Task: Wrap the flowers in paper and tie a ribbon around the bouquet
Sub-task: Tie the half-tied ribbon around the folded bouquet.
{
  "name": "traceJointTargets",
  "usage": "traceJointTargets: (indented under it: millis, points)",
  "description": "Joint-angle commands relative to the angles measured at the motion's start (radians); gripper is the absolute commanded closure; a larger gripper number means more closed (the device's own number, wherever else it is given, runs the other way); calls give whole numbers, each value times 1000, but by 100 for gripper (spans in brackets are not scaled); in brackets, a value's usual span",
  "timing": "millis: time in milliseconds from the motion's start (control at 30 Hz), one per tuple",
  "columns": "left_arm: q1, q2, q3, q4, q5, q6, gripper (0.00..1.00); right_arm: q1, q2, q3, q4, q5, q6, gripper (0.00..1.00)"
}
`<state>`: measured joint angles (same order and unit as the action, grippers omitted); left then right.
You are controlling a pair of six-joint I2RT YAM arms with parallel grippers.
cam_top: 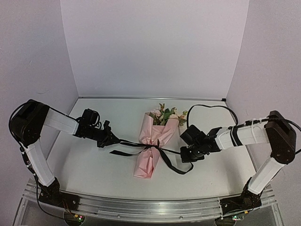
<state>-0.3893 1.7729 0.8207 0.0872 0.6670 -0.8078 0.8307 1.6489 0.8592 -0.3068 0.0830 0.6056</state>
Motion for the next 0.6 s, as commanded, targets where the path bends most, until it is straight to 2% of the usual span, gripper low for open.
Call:
traceJointTargets:
  millis: [0,100,167,233,333,400,567]
  points:
    - [-13,-14,69,5,20,67,100,-16,-21,72,-92,-37,-29,99]
    - [-56,-12,101,-4,34,96,99,-11,-20,133,-109,-75,-17,80]
    - [-69,-16,104,6,27,93,93,-8,-30,154,-111,-103,5,68]
    - [-72,-19,99,18,14,80,86,-3,-39,182,-115,-110,36,54]
    - [-72,-28,85,24,-17,59,69,2,-21,264,-157,-105,71,43]
    - [-72,-45,69,32,-48,43,61,4,4,316,-172,-110,95,41]
    - [-64,-116,65,-28,-154,78,47,24,49,430,-233,-57,103,38]
